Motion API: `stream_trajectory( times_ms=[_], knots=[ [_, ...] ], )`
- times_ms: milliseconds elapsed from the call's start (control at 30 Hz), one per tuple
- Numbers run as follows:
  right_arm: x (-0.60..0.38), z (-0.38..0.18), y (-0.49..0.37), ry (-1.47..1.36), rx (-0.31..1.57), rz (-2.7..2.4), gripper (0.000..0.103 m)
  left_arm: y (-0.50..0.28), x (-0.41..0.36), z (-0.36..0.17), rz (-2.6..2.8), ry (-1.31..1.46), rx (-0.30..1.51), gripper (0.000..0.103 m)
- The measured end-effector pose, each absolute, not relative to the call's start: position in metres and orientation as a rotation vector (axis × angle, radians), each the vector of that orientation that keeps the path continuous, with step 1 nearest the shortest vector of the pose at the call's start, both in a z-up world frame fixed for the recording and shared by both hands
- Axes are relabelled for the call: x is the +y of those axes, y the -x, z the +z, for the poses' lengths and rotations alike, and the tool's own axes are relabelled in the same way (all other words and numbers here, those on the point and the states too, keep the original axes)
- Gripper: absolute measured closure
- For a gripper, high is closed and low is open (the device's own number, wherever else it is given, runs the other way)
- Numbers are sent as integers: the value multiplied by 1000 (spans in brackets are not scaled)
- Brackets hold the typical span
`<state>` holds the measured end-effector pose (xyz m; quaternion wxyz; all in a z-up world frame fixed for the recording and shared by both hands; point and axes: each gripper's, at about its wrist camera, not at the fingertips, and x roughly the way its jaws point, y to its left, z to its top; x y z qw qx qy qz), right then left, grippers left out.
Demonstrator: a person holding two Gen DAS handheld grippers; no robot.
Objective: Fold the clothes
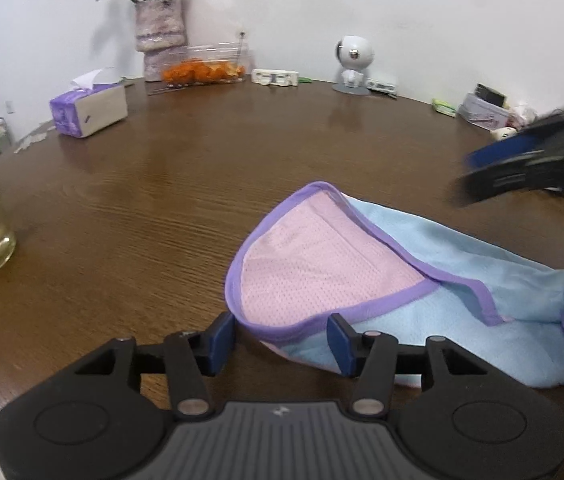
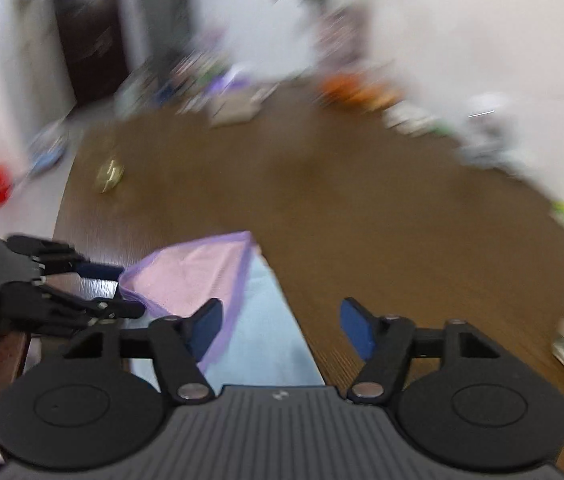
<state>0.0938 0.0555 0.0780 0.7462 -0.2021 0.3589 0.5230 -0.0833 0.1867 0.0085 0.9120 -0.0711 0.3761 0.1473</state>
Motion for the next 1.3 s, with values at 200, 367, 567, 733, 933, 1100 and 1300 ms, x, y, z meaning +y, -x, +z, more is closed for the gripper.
stream_trajectory(
  times_ms=[200,367,567,733,933,1100,1300],
  knots=[
    [132,34,-101,600,867,1197,76,72,190,9,259,155,751,97],
    [125,32,-122,544,852,998,102,1,206,20,173,72,752,99],
    [53,37,-202,285,914,542,102,-145,191,35,-8,4,783,99],
    [-24,30,-234,116,952,296,101,-210,156,30,-21,-25,780,92],
    [-87,88,-159,35,785,646,47,-123,166,76,-158,49,711,71],
    [-128,93,-78,129,782,1106,28,-15,134,86,-327,-23,733,63],
    [-135,41,-34,247,798,1164,29,45,65,47,-396,-131,780,49]
  ],
)
